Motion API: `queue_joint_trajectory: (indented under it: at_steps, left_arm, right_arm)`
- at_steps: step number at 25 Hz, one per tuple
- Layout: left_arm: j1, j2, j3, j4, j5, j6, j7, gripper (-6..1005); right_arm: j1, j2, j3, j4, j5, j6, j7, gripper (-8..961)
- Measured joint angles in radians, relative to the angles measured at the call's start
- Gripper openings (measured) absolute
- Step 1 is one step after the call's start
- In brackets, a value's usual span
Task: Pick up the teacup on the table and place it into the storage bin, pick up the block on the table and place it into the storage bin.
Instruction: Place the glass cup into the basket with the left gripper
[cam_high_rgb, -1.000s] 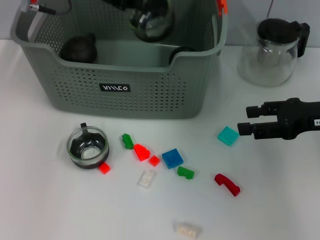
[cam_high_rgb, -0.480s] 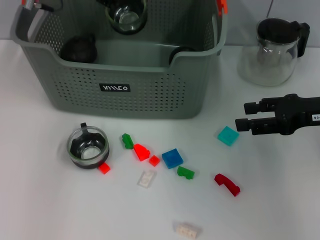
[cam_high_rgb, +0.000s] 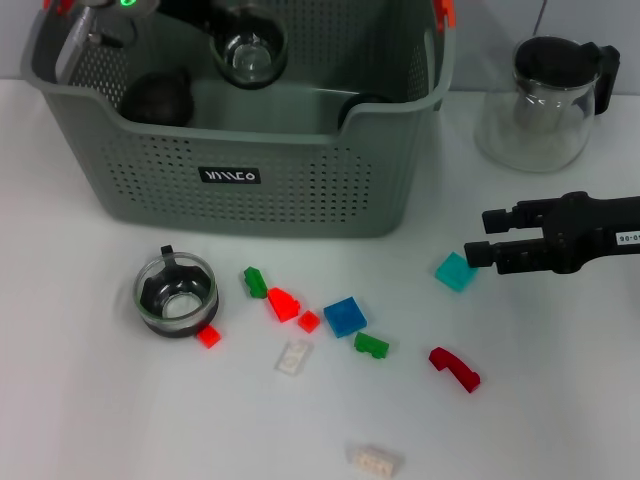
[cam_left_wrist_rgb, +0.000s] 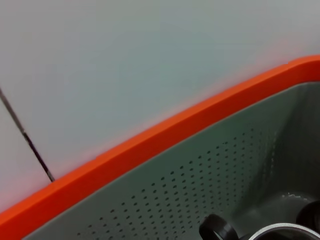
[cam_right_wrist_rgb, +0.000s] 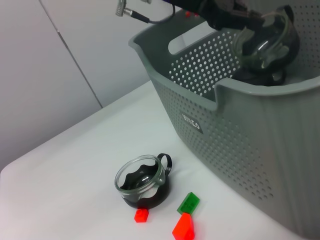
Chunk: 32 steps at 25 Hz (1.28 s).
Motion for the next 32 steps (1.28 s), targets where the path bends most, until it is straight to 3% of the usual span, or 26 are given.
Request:
queue_joint_trajectory:
  at_steps: [8,32]
  left_arm:
    - [-0.001,-0.029,0.012,-0.001,0.079,-0.028,-0.020,92]
    - [-0.001,-0.044,0.011,0.002,0.102,-0.012,-0.028,117]
  right_arm:
    - [0.001,0.000,-0.003,0.000,0.000,0.002,-0.004,749]
    - [0.001,-0.001,-0.006,0.000,0.000,0.004,-0.009,749]
